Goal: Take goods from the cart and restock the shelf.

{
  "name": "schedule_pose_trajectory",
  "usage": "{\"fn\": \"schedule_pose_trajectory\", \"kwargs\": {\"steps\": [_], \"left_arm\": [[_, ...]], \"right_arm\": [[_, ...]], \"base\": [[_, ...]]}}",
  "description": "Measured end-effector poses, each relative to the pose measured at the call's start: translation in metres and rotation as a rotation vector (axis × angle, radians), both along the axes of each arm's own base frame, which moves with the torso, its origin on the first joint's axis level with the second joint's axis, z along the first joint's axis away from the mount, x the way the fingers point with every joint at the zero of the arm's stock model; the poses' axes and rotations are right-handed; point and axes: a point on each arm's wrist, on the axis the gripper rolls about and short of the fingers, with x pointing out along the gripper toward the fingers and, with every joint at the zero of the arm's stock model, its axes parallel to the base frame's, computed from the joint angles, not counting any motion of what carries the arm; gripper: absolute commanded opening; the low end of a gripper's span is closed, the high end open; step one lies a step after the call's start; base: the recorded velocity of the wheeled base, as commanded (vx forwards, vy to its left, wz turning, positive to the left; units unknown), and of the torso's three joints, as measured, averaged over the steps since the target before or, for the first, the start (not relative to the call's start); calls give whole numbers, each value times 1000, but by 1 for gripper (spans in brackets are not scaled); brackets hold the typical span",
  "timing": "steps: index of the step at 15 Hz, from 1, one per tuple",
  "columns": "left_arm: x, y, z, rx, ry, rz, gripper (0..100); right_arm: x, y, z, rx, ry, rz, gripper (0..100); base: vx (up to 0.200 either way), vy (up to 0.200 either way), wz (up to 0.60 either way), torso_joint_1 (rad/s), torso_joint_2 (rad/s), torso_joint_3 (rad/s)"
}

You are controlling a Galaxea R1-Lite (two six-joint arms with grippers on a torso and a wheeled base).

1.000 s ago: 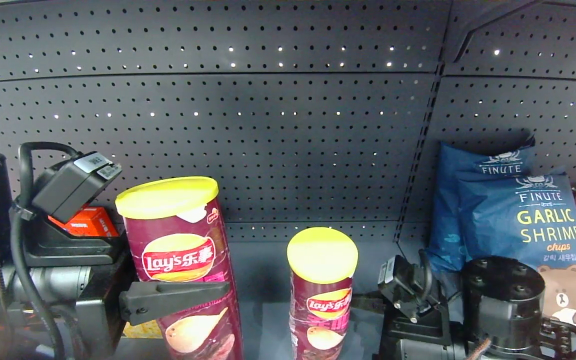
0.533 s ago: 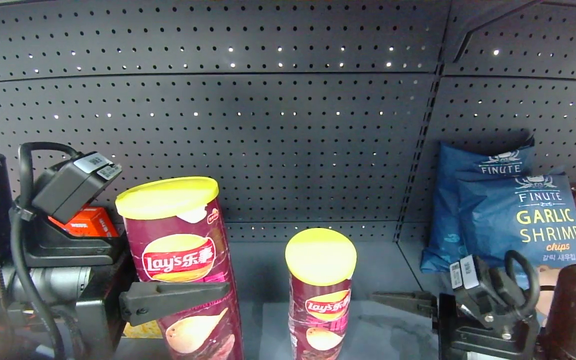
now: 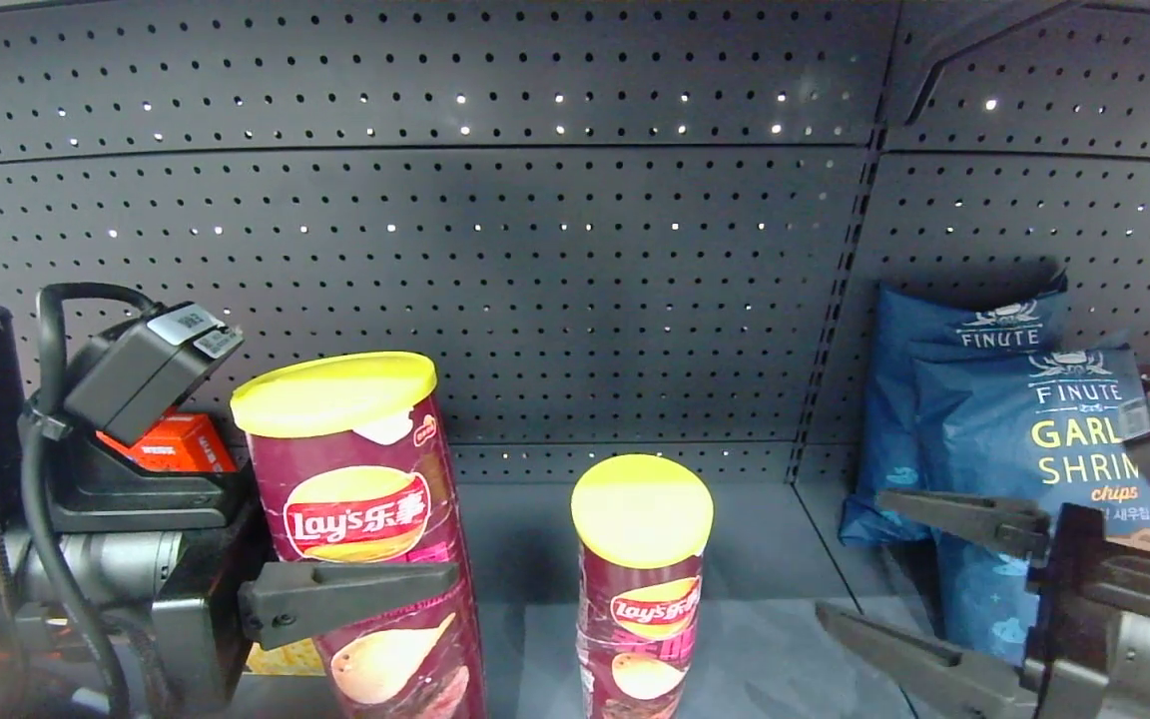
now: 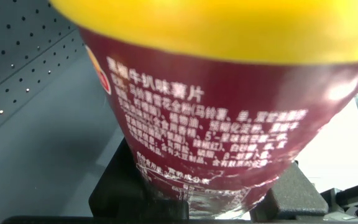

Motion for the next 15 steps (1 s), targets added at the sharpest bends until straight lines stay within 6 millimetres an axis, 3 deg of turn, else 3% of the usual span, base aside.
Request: {"fn": "schedule_pose_trajectory", "kwargs": {"steps": [3, 5, 10, 15], "left_arm": [[1, 1, 0, 1, -6, 8, 0], [0, 2, -5, 8, 13, 9, 0], [0, 2, -6, 9, 16, 11, 0], [13, -3, -1, 7, 6, 11, 0]], "right_arm": [[-20, -27, 9, 19, -48, -190, 100], [-35, -48, 4, 34, -63, -280, 100], [-72, -100, -40, 31, -94, -621, 100], [-111, -126, -86, -35, -90, -827, 100]], "base": [[0, 0, 0, 0, 0, 0], [0, 0, 0, 0, 0, 0], [0, 0, 0, 0, 0, 0], [0, 0, 0, 0, 0, 0]]}}
